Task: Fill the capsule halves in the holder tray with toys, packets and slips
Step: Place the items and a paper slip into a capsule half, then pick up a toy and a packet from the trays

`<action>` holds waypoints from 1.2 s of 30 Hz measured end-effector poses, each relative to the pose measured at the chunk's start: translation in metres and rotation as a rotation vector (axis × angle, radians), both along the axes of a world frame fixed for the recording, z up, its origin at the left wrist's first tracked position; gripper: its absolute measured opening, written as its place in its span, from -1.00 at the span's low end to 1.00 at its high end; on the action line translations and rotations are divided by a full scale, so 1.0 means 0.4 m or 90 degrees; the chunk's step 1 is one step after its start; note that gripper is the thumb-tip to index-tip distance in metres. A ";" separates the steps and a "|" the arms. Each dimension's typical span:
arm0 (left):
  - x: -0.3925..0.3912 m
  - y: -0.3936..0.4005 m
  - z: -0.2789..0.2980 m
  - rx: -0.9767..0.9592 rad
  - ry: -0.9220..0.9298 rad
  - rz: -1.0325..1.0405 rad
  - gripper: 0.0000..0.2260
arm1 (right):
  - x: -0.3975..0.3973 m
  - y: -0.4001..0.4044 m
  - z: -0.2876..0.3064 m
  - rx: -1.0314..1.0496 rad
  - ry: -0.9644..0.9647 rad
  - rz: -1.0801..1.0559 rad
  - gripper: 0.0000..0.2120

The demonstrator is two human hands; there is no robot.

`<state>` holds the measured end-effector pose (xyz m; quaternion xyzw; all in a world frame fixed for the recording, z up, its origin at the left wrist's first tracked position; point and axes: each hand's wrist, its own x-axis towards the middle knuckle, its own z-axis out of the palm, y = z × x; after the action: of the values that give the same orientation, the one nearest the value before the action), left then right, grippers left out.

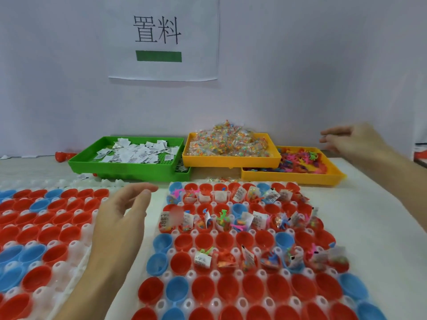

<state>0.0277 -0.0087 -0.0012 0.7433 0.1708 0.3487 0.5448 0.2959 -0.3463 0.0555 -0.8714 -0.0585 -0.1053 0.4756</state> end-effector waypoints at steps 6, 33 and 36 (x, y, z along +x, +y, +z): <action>0.007 0.001 -0.012 0.002 -0.015 -0.015 -0.63 | 0.073 0.063 -0.038 -0.435 0.105 0.084 -0.76; 0.005 -0.001 -0.001 0.013 -0.016 -0.038 -0.54 | 0.152 0.116 -0.155 -0.419 -0.006 0.084 -0.96; 0.004 0.001 0.000 0.010 -0.021 -0.038 -0.54 | 0.157 0.111 -0.153 -0.420 -0.005 0.031 -0.91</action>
<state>0.0294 -0.0082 -0.0014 0.7466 0.1369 0.3460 0.5515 0.3587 -0.3018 -0.0057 -0.9764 -0.1119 -0.0725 0.1696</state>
